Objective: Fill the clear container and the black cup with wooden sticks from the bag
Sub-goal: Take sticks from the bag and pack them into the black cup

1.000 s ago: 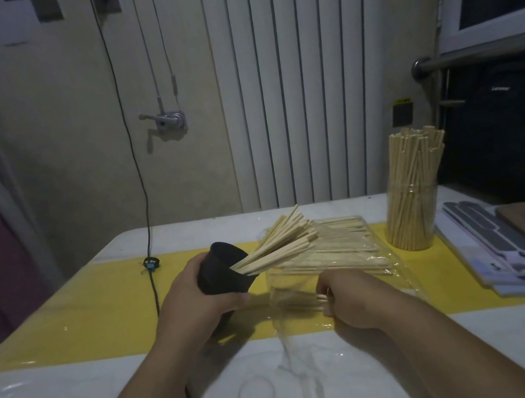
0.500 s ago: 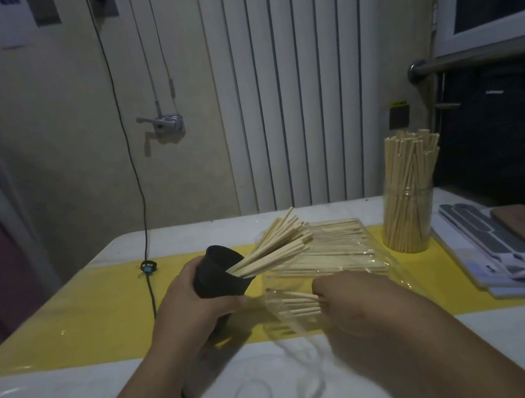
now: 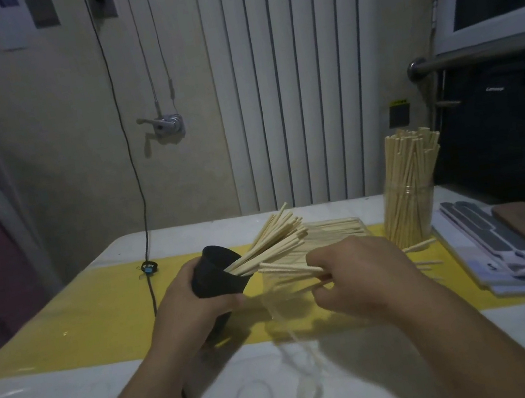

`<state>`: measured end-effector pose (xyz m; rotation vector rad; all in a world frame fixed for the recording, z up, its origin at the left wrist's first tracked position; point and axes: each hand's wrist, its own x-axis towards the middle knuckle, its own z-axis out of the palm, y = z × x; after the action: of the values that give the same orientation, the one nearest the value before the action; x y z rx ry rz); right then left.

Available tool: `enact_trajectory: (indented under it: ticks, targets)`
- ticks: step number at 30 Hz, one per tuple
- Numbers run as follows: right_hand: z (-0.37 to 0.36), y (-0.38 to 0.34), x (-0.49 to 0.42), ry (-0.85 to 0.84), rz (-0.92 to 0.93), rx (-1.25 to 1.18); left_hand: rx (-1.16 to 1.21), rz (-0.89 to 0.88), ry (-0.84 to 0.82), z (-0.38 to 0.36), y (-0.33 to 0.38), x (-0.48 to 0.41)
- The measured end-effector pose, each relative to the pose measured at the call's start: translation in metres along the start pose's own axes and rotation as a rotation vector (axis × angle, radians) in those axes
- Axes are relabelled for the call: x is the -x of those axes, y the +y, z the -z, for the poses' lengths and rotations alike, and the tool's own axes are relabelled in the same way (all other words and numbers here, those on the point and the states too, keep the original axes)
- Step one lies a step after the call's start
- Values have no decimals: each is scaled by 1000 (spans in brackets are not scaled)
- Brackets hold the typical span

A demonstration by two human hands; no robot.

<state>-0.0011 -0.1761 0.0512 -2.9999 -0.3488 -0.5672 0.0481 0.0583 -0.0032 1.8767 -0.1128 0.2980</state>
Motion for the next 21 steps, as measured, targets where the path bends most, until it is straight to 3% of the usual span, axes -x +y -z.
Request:
enact_trajectory:
  ticks: [5, 11, 21]
  targets:
    - [-2, 1, -3, 205, 44, 32, 21, 7, -1, 0, -1, 0]
    - [-8, 6, -6, 650, 249, -47, 20, -1, -12, 1, -1, 0]
    - [-14, -1, -3, 895, 130, -308, 9, -1, -35, 0, 1, 1]
